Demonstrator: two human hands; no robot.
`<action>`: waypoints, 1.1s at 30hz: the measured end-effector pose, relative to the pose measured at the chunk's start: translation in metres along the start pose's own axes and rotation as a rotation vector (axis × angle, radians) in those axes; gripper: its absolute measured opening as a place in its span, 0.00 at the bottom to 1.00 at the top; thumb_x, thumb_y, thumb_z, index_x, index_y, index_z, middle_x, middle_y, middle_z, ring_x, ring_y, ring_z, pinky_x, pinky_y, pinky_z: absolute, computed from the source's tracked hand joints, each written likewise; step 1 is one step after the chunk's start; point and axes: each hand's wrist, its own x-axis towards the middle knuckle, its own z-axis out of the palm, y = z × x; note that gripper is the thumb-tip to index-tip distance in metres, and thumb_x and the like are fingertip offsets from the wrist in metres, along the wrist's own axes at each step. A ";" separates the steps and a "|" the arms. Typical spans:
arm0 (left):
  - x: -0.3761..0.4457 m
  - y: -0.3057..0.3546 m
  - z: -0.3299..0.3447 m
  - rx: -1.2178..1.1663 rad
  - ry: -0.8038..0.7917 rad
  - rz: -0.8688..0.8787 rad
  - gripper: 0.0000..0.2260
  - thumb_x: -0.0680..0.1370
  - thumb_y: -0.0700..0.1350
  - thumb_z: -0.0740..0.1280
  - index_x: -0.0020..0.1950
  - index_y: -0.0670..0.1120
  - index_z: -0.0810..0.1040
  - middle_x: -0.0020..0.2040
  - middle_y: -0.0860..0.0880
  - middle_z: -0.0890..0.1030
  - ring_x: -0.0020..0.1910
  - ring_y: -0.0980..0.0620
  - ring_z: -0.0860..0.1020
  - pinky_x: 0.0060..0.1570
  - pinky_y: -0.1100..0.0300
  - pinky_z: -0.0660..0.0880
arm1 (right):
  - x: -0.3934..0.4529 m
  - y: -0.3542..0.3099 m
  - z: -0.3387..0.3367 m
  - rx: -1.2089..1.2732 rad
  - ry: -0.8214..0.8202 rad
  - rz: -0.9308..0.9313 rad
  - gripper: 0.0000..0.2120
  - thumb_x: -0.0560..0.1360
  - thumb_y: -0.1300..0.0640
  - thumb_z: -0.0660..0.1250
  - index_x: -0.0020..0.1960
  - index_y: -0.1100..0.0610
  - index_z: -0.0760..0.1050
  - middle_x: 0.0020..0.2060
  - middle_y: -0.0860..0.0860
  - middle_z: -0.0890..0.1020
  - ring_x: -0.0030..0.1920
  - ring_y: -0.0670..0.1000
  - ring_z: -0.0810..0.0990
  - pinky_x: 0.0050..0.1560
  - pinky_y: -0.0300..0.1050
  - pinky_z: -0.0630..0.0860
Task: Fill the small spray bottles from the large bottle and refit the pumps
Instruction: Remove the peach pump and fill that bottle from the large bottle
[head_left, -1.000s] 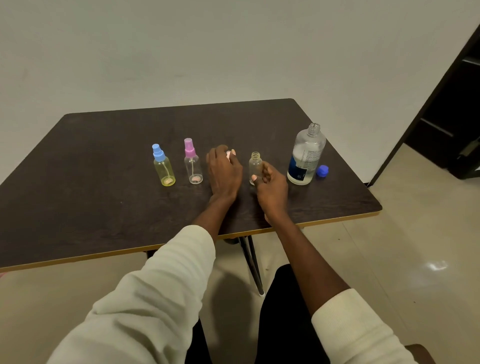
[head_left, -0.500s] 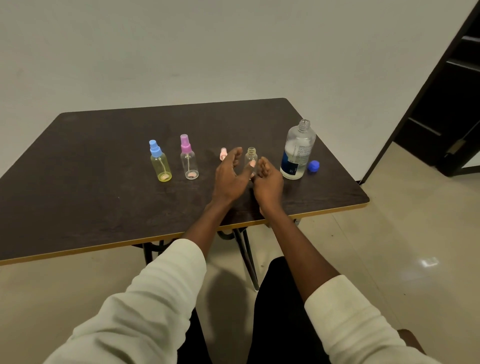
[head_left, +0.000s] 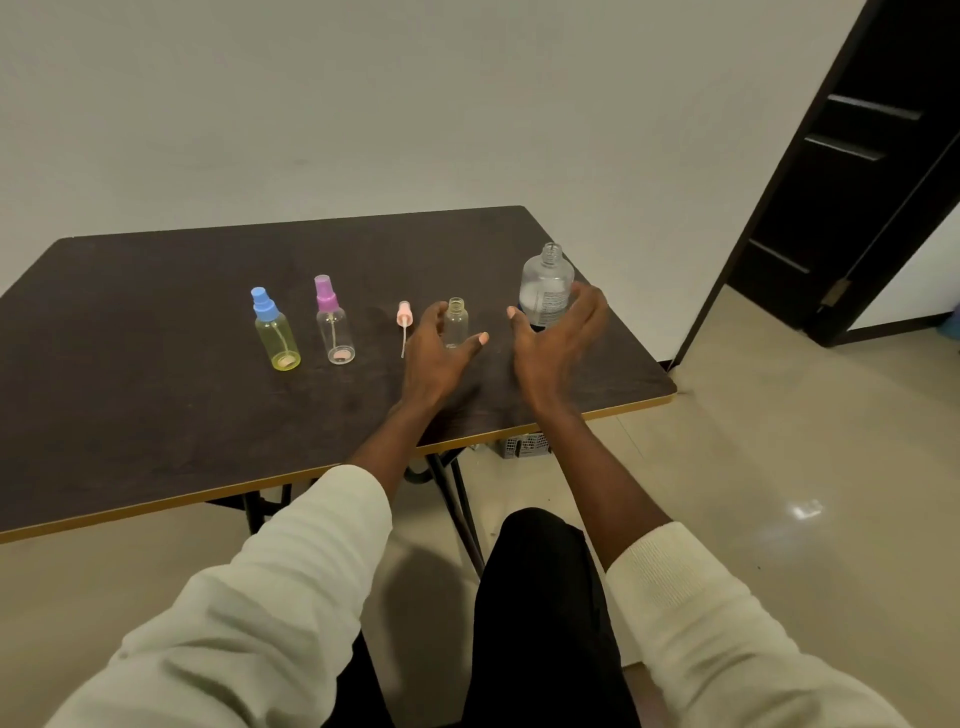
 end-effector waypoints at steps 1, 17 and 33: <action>-0.001 0.000 0.001 0.000 0.003 -0.001 0.30 0.73 0.50 0.76 0.72 0.45 0.70 0.65 0.47 0.78 0.63 0.51 0.76 0.61 0.59 0.74 | 0.005 0.001 0.001 -0.019 -0.015 0.015 0.39 0.65 0.47 0.78 0.68 0.59 0.63 0.66 0.57 0.67 0.66 0.55 0.67 0.65 0.54 0.71; -0.011 0.005 -0.007 -0.014 0.064 -0.018 0.16 0.77 0.42 0.72 0.63 0.43 0.75 0.54 0.51 0.79 0.53 0.56 0.78 0.46 0.73 0.73 | 0.032 -0.016 0.001 0.156 -0.233 0.173 0.30 0.68 0.53 0.77 0.64 0.54 0.67 0.54 0.46 0.74 0.49 0.44 0.73 0.35 0.22 0.67; -0.018 -0.007 -0.029 -0.074 0.156 -0.050 0.24 0.75 0.41 0.74 0.71 0.44 0.72 0.57 0.53 0.80 0.54 0.57 0.79 0.50 0.74 0.73 | 0.017 -0.033 0.008 0.024 -0.646 -0.178 0.36 0.65 0.57 0.77 0.70 0.56 0.68 0.63 0.52 0.75 0.59 0.48 0.73 0.59 0.42 0.73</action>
